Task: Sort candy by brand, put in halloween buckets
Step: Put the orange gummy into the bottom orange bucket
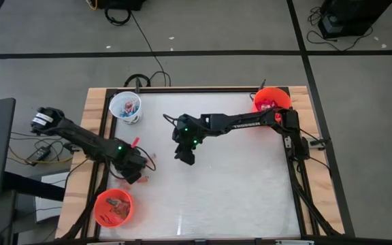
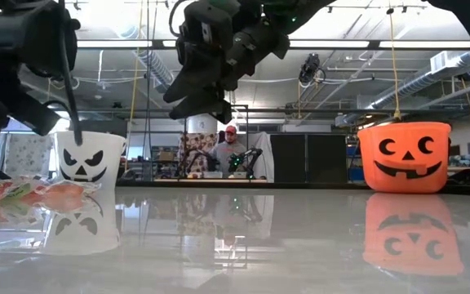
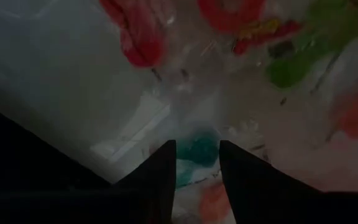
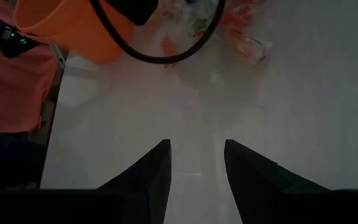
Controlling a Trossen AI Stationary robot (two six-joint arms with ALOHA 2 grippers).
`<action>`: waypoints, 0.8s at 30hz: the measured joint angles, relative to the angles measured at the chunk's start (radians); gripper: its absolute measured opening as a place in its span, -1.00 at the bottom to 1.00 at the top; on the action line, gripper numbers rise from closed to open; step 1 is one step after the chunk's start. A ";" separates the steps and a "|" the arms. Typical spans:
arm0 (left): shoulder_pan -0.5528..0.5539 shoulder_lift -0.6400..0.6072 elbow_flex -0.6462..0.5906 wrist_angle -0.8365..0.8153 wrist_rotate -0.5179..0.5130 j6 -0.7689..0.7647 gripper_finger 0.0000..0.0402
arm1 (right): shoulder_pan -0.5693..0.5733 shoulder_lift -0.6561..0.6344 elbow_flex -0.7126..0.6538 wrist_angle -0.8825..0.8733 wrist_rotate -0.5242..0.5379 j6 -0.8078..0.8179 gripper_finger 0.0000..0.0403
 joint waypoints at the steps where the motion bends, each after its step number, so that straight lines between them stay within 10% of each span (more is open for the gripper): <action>1: 0.000 0.006 0.000 0.006 -0.001 -0.006 -0.34 | 0.000 0.000 0.000 0.000 0.000 0.004 -0.21; 24: 0.181 -0.006 0.063 0.025 -0.141 -0.031 0.28 | -0.013 0.001 0.000 -0.023 -0.048 0.031 -0.21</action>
